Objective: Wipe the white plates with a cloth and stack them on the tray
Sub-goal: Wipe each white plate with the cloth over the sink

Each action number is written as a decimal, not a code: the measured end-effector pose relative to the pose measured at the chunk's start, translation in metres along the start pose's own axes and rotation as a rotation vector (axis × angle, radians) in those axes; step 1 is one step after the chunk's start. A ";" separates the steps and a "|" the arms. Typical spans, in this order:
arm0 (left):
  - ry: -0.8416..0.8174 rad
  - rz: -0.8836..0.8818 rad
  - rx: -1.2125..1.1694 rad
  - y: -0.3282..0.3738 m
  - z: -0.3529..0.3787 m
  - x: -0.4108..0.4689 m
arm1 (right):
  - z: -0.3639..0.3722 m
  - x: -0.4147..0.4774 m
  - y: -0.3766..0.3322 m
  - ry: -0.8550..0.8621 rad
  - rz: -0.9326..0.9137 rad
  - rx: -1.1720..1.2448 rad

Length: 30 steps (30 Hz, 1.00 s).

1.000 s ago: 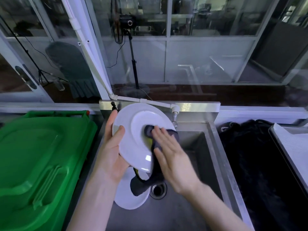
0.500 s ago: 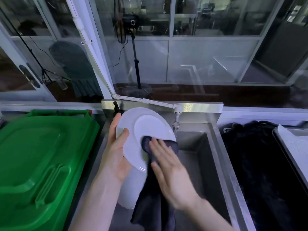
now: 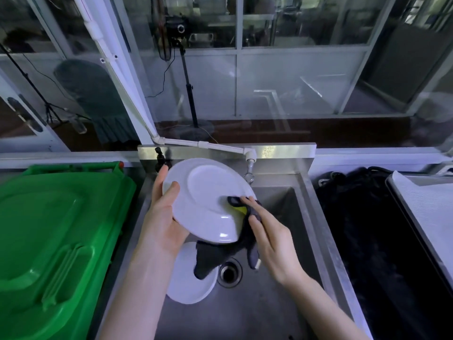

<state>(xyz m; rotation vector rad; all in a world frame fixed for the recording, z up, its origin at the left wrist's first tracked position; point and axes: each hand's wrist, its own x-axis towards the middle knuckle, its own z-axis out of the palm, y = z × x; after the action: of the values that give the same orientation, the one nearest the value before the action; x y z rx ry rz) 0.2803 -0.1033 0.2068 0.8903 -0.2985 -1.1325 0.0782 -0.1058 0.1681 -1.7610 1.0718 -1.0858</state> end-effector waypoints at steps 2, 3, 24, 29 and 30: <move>0.082 -0.003 -0.007 -0.004 0.004 0.004 | -0.003 -0.005 0.004 0.213 0.042 0.056; 0.124 -0.011 -0.006 -0.007 0.005 0.005 | -0.008 -0.005 0.005 0.282 0.037 0.034; 0.071 -0.170 0.351 -0.045 0.060 -0.027 | -0.089 0.015 0.013 0.381 -0.201 -0.428; 0.017 0.300 1.152 -0.066 0.046 -0.016 | -0.120 0.014 0.022 0.291 0.050 -0.300; -0.022 0.300 1.142 -0.067 0.046 -0.015 | -0.125 0.012 0.024 0.266 0.093 -0.274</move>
<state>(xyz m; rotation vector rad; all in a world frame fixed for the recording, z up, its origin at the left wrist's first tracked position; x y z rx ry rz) 0.2011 -0.1203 0.1901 1.7449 -1.1188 -0.6259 -0.0407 -0.1484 0.1898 -1.7875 1.5118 -1.1833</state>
